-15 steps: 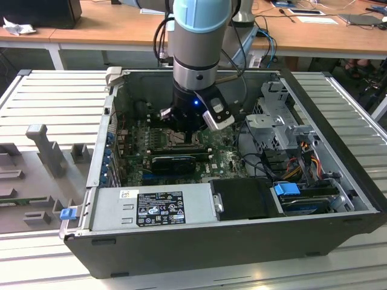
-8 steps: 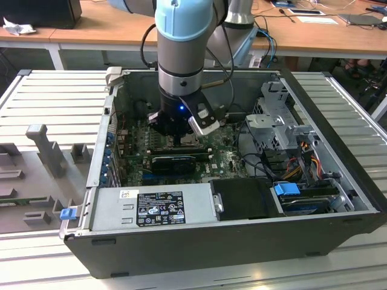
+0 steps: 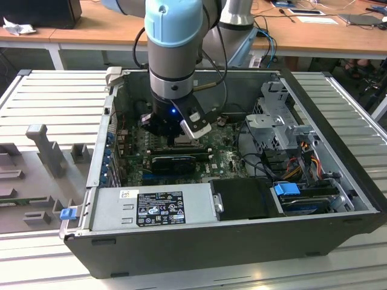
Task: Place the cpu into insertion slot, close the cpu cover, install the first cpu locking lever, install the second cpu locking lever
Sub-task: 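Install the second cpu locking lever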
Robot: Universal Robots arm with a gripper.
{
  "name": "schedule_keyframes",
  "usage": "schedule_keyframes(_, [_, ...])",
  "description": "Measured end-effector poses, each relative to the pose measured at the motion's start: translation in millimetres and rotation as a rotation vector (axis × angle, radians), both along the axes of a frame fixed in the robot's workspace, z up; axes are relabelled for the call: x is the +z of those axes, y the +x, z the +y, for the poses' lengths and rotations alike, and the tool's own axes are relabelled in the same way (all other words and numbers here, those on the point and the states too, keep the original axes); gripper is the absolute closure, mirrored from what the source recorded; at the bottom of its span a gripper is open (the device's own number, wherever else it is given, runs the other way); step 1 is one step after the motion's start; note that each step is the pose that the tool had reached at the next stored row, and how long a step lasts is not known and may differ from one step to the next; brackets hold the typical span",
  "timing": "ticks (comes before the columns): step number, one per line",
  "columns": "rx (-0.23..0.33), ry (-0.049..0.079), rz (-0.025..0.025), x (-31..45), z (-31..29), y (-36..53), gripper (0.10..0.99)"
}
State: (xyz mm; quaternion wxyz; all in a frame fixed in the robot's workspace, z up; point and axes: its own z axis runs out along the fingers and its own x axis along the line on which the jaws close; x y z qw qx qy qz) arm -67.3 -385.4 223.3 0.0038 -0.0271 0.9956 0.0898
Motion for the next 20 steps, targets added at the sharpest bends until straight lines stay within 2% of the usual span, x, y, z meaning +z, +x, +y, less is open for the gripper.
schedule_keyframes(3, [0.0, 0.013, 0.0, -0.7, -2.7, -2.0, 0.98])
schedule_keyframes(4, [0.002, 0.025, -0.0001, -2.0, -3.8, -2.0, 0.98])
schedule_keyframes(5, [0.007, 0.033, 0.0, -3.2, -4.5, -2.1, 0.98])
schedule_keyframes(8, [0.015, 0.05, 0.0, -5.2, -9.0, -2.7, 0.98])
schedule_keyframes(11, [0.015, 0.06, -0.0001, -6.5, -13.4, -4.3, 0.98])
schedule_keyframes(13, [0.015, 0.077, -0.0002, -9.5, -14.5, -6.1, 0.98])
schedule_keyframes(20, [0.015, 0.096, -0.0003, -17.9, -16.8, -7.2, 0.98])
